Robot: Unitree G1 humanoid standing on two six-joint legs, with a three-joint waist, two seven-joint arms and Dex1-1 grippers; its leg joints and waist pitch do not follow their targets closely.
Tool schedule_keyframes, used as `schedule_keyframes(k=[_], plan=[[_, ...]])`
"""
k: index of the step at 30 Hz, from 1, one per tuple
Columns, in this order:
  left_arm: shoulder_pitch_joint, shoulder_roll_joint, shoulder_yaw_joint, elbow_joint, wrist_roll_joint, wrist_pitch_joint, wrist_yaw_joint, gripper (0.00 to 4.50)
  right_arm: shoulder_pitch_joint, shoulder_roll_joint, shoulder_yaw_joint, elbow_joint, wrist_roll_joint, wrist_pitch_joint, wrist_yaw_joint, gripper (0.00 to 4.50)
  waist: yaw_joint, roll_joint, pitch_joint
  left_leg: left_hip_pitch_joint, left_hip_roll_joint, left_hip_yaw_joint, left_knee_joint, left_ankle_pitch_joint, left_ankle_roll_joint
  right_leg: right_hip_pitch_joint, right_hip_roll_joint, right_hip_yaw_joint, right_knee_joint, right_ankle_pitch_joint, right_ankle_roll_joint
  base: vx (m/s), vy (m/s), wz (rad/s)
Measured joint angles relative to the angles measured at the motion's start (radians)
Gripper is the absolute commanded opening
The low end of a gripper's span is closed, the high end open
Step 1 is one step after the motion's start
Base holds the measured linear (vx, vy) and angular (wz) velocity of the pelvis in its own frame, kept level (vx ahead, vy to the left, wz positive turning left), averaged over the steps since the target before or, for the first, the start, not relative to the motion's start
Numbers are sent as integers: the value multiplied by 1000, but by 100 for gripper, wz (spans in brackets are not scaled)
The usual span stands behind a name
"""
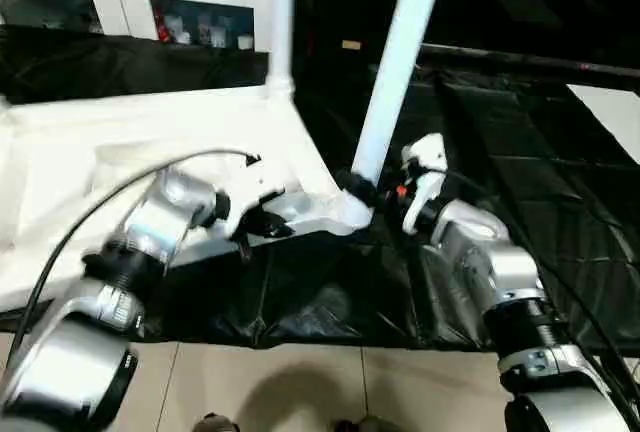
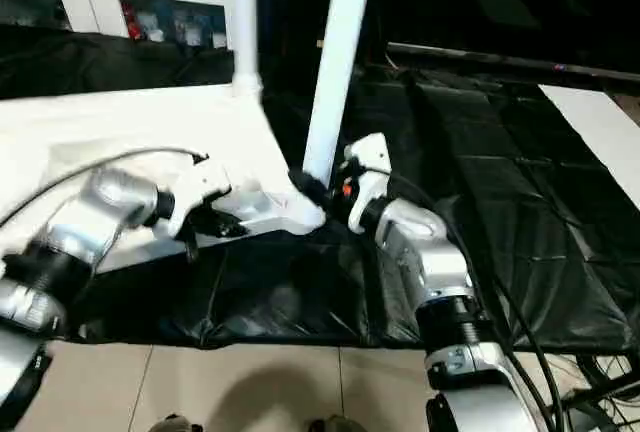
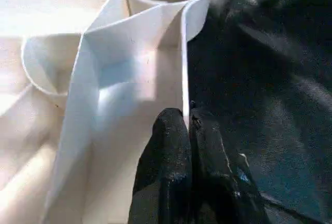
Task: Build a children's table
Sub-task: Insert table leg to table base
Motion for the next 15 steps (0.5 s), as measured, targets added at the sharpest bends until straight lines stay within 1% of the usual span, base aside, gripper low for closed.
schedule_keyframes(k=[2,4,6,10,15], plan=[[23,5,5,-29,-10,1,-8,0,-26,-1,-2,37,-8,-8,-7,187,0,0,0,0,0,0,0,0,0,0,0,1,0,0,0,0,0,0],[37,5,7,-48,-20,6,-20,0,-37,2,-4,57,-8,-18,-3,187,4,-1,-1,0,0,0,0,0,0,0,0,0,0,0,0,0,0,0],[46,5,13,-57,-22,4,-21,0,-58,7,-4,84,-9,-19,6,187,2,0,-1,0,0,0,0,0,0,0,0,1,0,0,0,0,0,0],[56,11,15,-64,-23,-6,-27,0,-75,8,-4,114,-10,-21,21,187,1,1,-2,0,0,0,0,0,0,0,0,1,0,0,1,0,0,0],[59,13,18,-64,-23,-10,-29,0,-85,5,8,135,-15,-3,61,187,0,0,-3,0,0,0,0,0,0,1,0,1,0,0,1,0,0,0]])
